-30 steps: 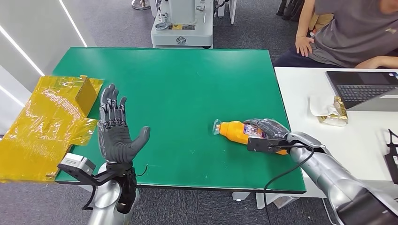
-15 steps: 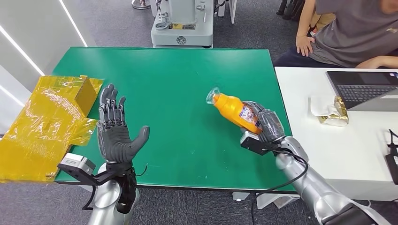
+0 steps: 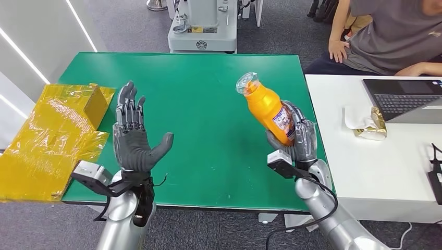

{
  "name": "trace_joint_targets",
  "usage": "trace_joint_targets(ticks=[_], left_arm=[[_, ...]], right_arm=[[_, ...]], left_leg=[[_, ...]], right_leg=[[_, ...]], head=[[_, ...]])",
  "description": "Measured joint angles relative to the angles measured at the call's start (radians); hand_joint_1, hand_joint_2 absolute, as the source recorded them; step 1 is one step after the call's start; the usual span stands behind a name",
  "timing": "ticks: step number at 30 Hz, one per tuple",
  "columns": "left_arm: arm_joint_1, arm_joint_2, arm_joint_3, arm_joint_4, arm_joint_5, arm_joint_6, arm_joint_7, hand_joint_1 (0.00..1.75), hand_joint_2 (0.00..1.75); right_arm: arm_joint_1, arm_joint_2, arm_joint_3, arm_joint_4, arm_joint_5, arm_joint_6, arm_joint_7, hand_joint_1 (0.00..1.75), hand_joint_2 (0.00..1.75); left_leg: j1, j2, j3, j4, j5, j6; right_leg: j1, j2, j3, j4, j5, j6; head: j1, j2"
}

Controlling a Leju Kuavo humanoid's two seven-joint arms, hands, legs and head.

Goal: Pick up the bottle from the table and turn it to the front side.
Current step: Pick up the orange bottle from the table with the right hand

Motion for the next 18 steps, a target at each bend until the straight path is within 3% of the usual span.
trace_joint_targets(ticks=[8,18], left_arm=[[-0.162,-0.013,-0.014,0.213,-0.057,-0.049,0.001,0.0,1.75],[-0.276,-0.039,-0.068,0.377,-0.081,-0.077,0.021,0.0,1.75]], right_arm=[[0.005,0.064,0.025,-0.054,0.078,-0.003,0.0,1.75,1.75],[-0.024,0.114,0.087,-0.058,0.064,-0.004,0.0,1.75,1.75]], left_leg=[[0.0,0.0,0.0,0.0,0.001,0.0],[0.0,0.0,0.0,0.0,0.001,0.0]], right_leg=[[0.0,0.0,0.0,0.0,0.001,-0.001],[0.0,0.0,0.0,0.0,0.001,-0.001]], head=[[0.0,0.0],[0.0,0.0]])
